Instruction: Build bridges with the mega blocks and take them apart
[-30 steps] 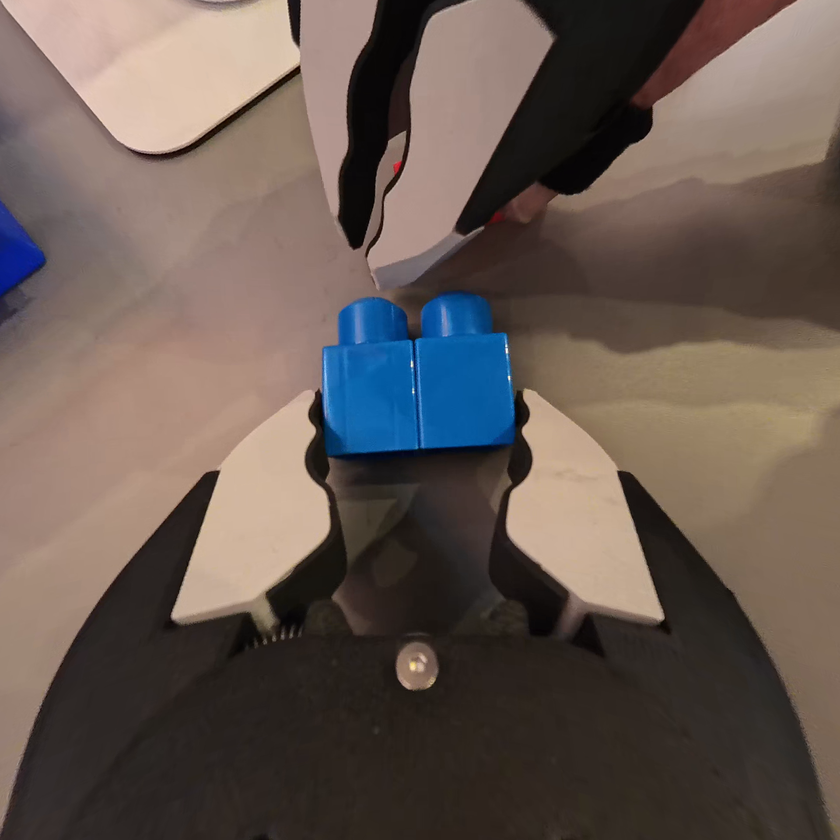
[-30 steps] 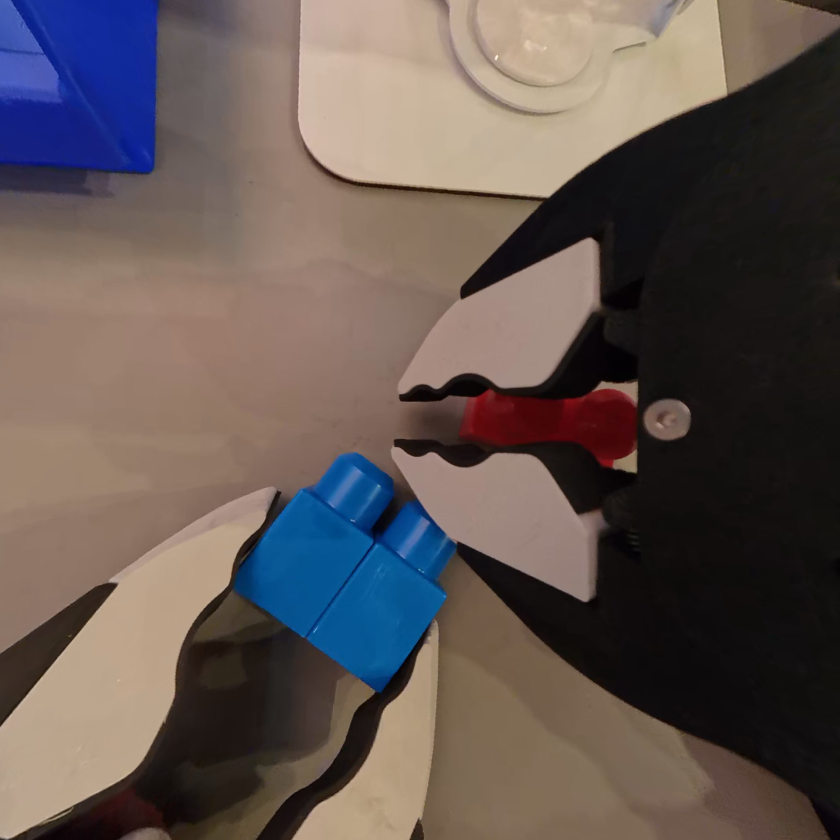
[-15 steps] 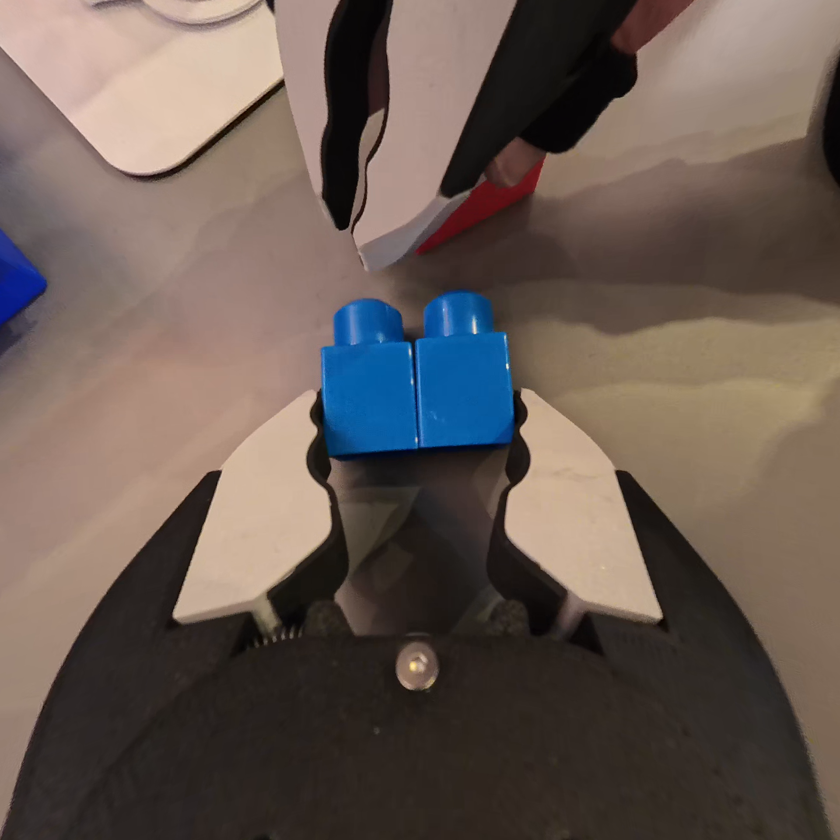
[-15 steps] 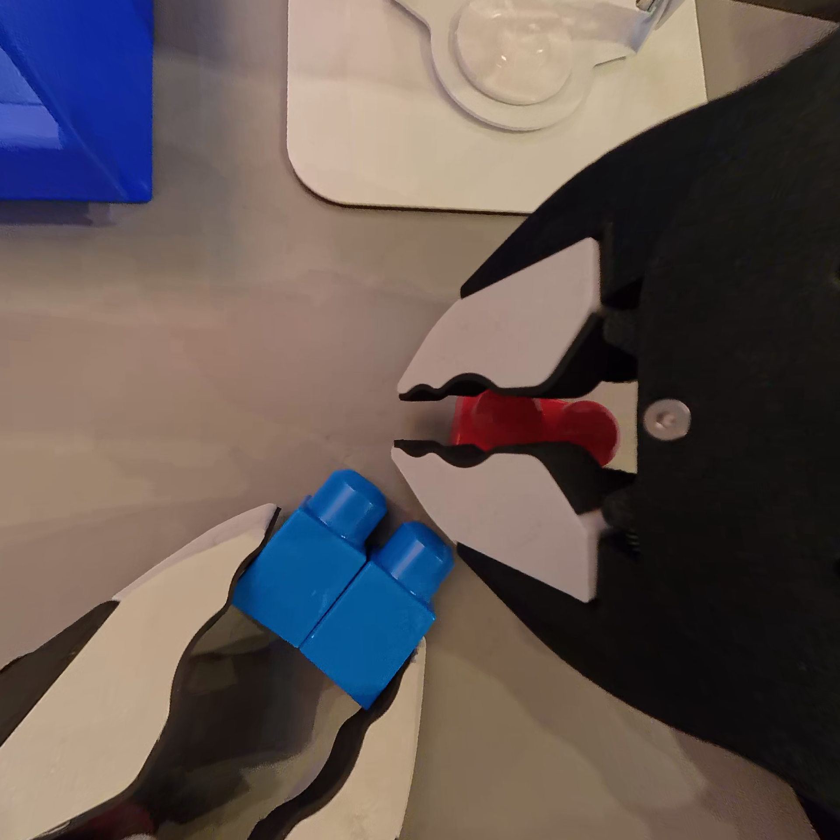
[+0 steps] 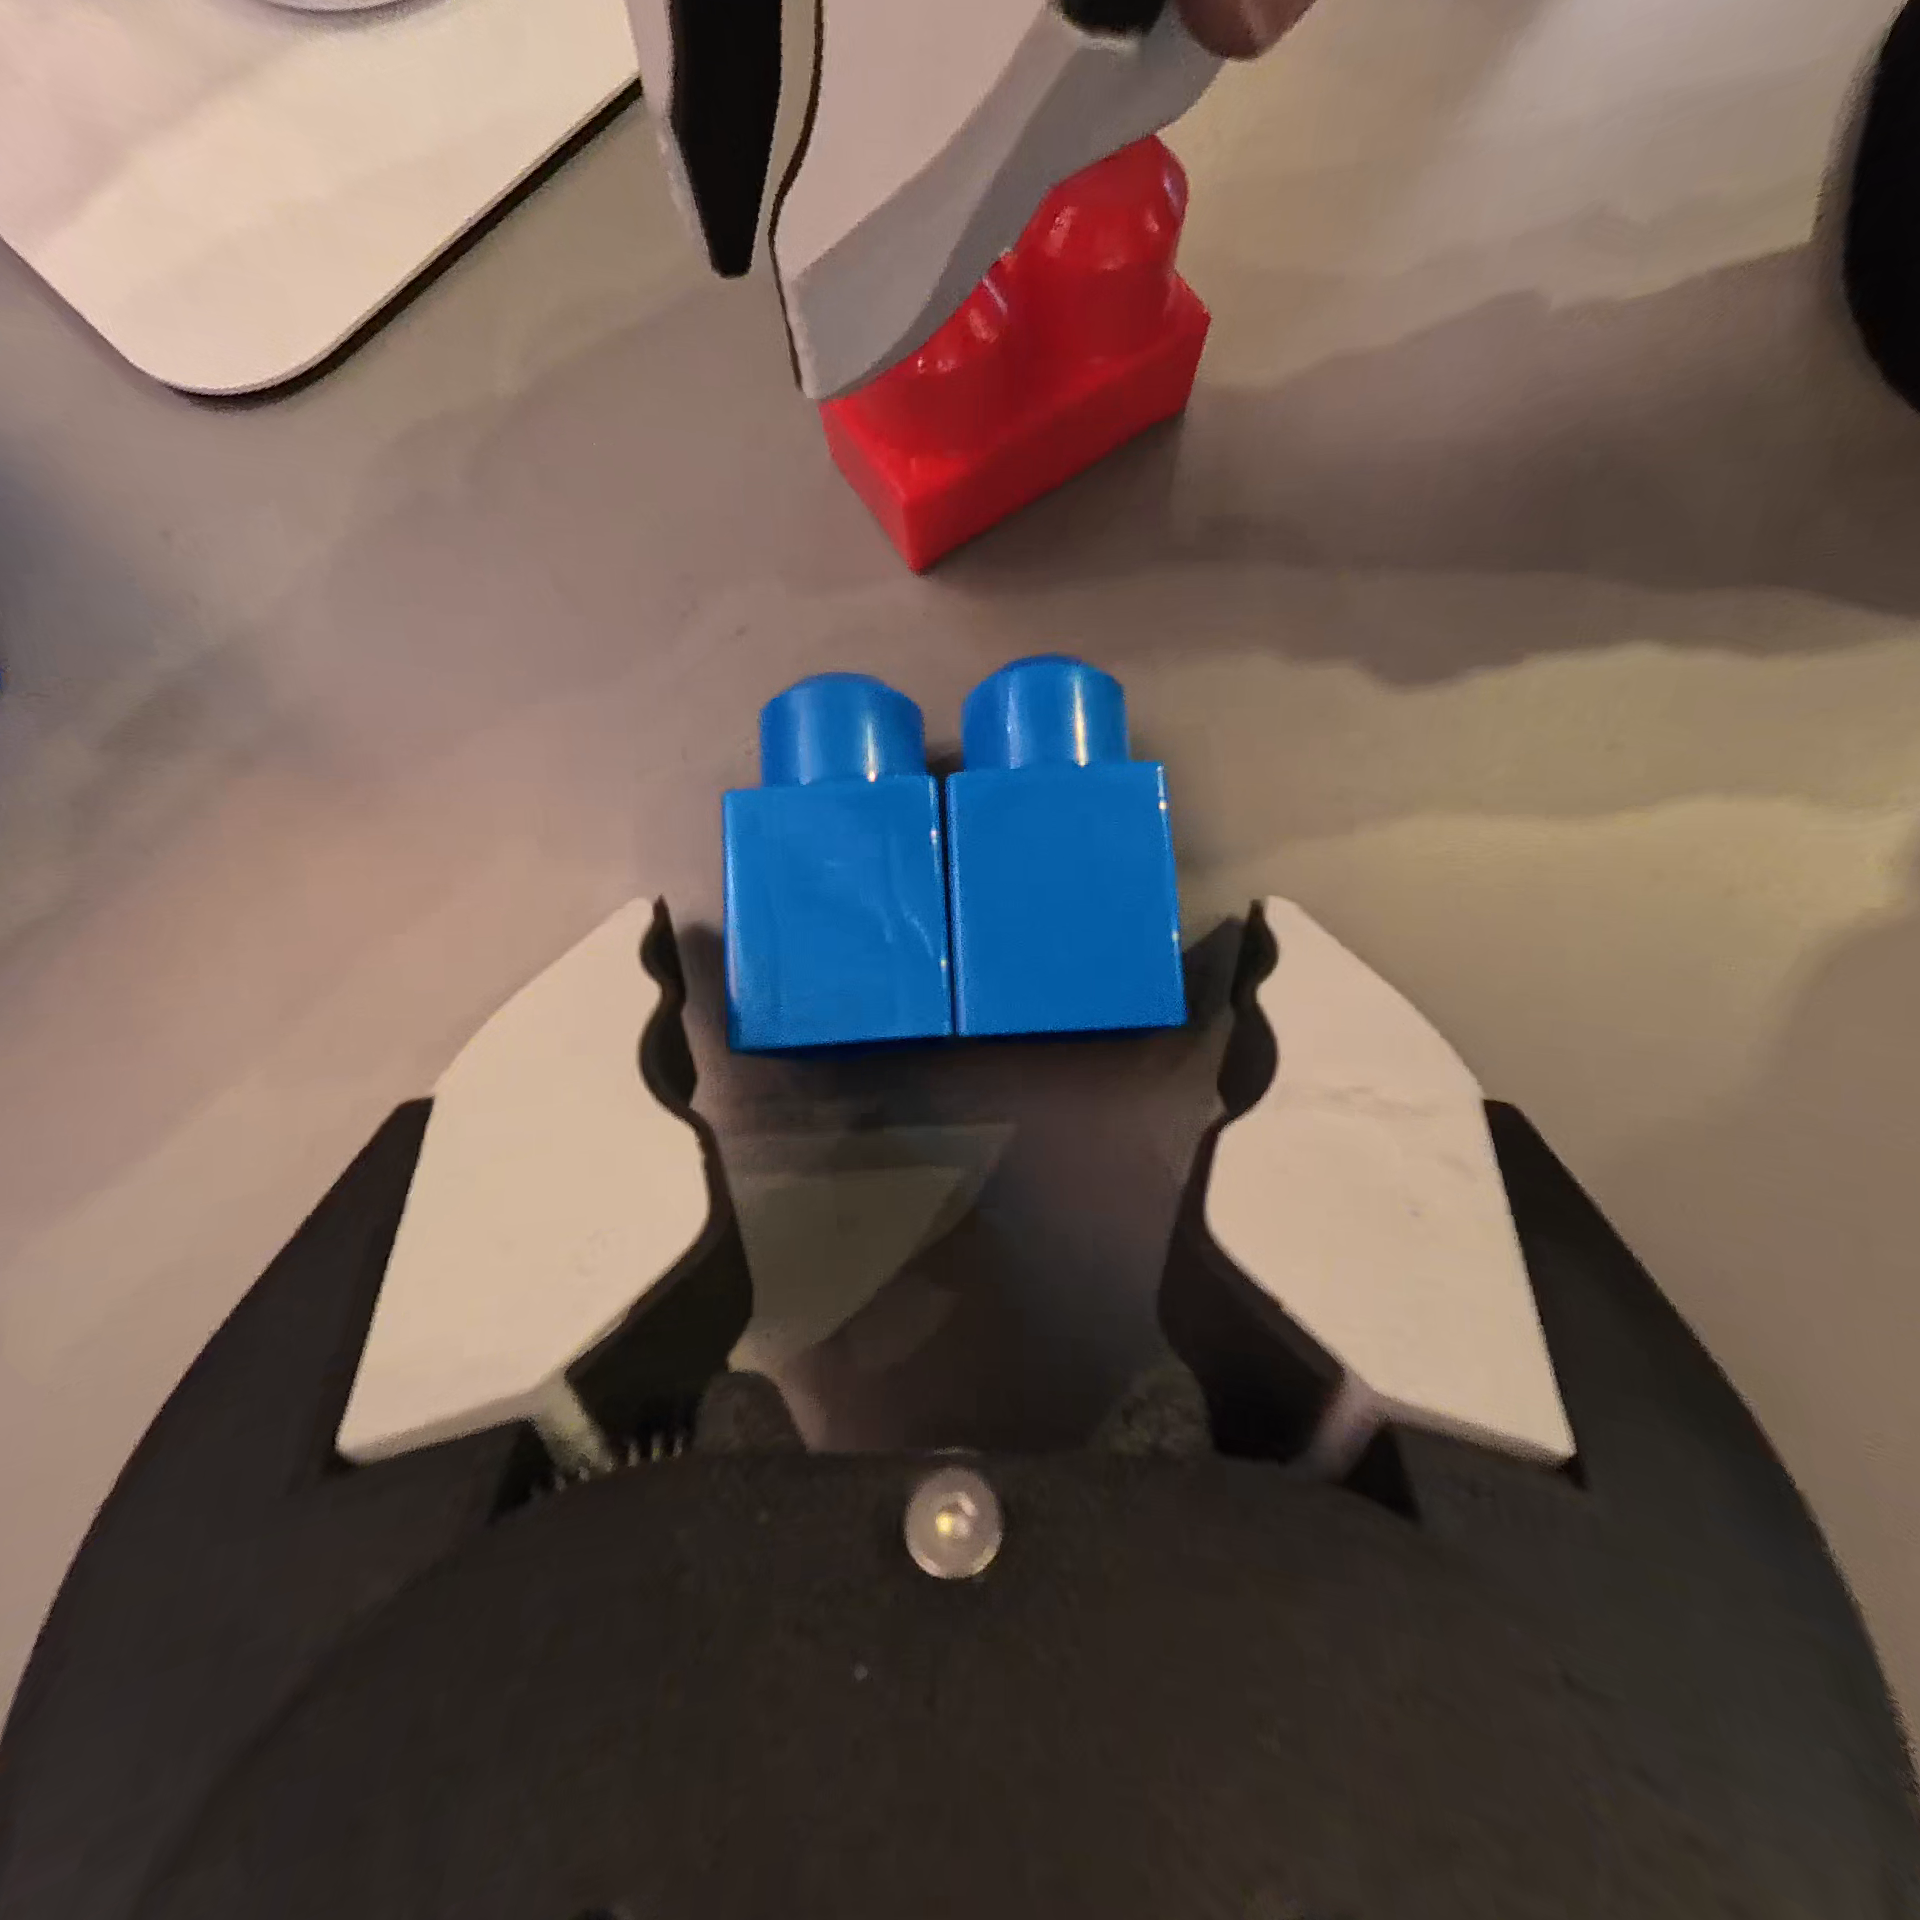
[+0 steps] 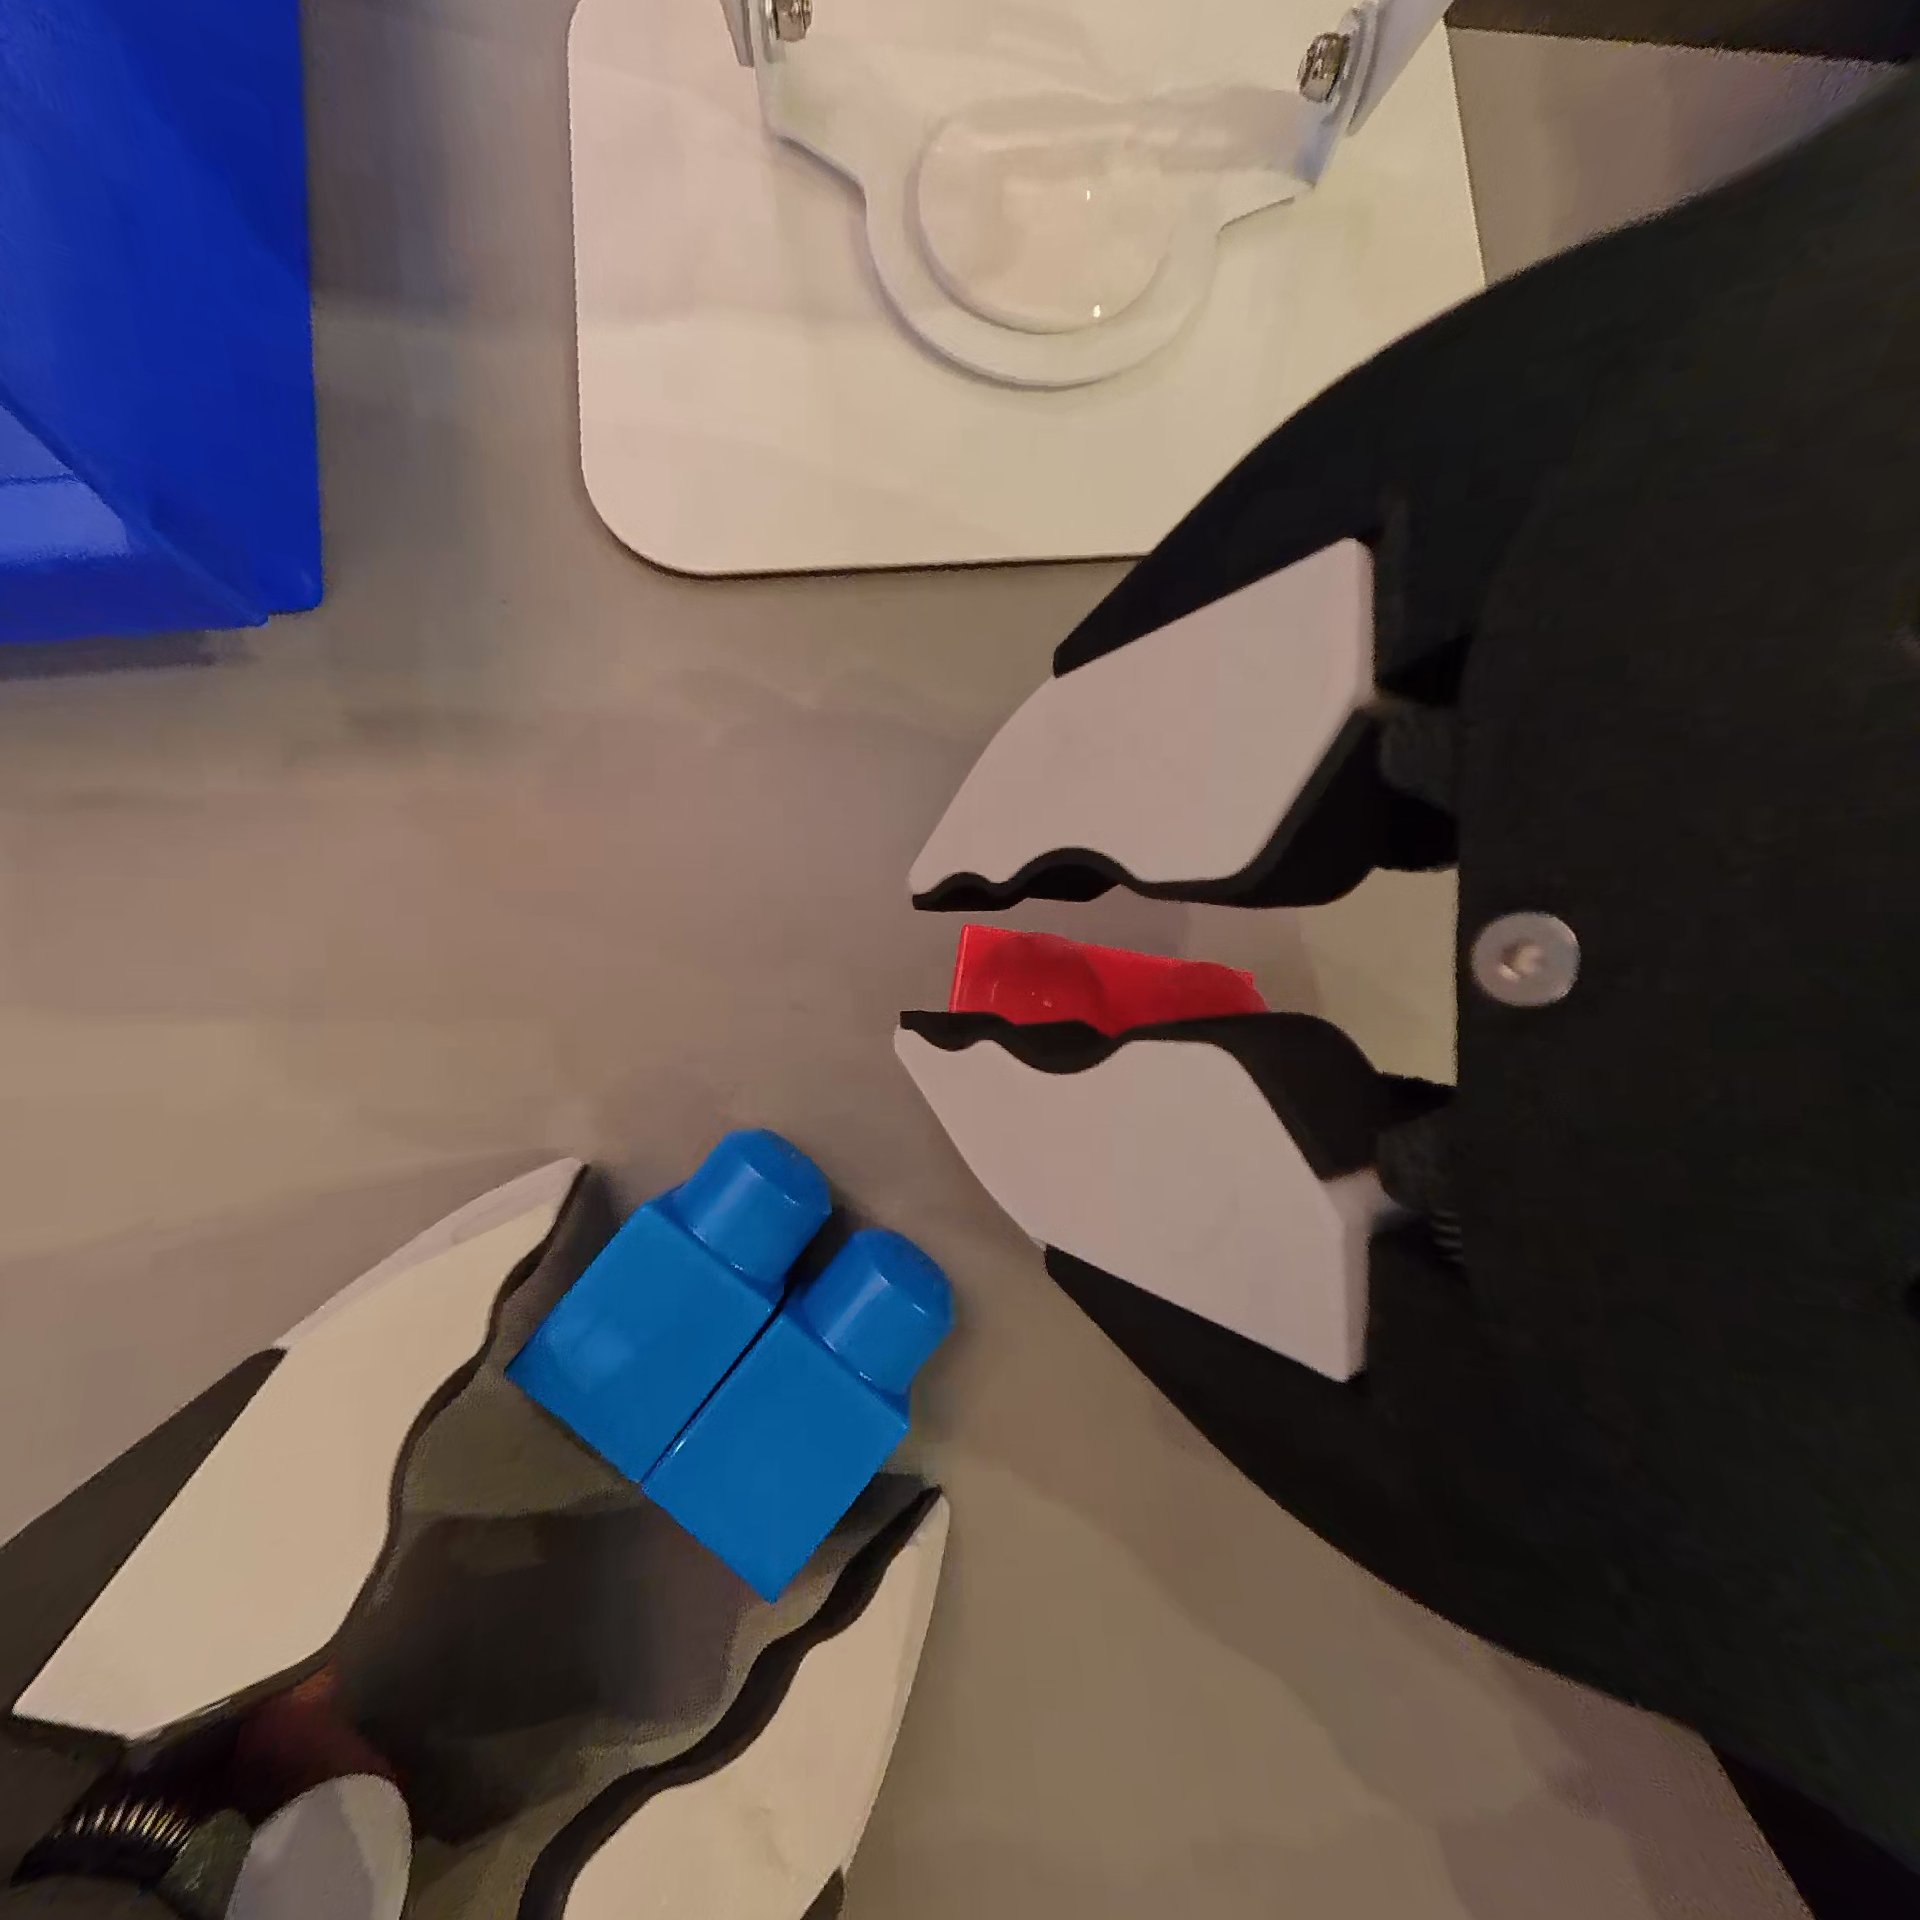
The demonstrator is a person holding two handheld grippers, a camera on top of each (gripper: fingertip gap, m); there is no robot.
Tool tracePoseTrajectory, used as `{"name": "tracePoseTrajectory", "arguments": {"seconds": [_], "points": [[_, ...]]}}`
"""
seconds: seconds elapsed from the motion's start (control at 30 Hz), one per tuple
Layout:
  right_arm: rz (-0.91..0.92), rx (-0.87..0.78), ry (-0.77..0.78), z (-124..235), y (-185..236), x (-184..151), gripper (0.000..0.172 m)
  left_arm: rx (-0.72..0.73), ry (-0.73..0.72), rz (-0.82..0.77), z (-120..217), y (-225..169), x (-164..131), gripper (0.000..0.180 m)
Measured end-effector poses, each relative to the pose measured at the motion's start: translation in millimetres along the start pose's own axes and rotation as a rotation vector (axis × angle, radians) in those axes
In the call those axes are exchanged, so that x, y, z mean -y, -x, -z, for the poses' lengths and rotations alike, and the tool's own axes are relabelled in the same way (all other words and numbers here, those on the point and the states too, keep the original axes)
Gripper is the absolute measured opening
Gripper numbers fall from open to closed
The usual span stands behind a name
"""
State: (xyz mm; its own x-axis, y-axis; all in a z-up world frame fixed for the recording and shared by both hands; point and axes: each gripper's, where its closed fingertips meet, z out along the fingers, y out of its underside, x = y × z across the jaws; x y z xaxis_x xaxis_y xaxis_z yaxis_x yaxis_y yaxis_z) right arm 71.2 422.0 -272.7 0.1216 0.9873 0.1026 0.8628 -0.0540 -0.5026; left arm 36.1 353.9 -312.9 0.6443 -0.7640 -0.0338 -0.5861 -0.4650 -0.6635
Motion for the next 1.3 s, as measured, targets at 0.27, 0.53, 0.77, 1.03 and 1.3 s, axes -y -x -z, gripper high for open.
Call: {"name": "tracePoseTrajectory", "arguments": {"seconds": [0.27, 0.53, 0.77, 1.03, 1.3], "points": [[0.001, 0.006, -0.005, -2, 3, 1, 0.018, -0.022, 0.000, -0.013, -6, -4, 9, 0.085], [-0.003, 0.003, -0.002, 1, 0, -3, 0.018, -0.016, 0.000, -0.023, -6, -3, 10, 0.083], [-0.017, -0.002, -0.023, 8, -3, -5, 0.018, -0.001, -0.034, -0.055, 1, 0, 15, 0.079], [-0.026, -0.010, -0.014, 12, -4, -10, 0.019, 0.003, -0.025, -0.066, 0, 1, 13, 0.080], [-0.021, -0.009, -0.015, 12, -1, -11, 0.019, 0.001, -0.014, -0.109, -1, -5, 13, 0.080]]}}
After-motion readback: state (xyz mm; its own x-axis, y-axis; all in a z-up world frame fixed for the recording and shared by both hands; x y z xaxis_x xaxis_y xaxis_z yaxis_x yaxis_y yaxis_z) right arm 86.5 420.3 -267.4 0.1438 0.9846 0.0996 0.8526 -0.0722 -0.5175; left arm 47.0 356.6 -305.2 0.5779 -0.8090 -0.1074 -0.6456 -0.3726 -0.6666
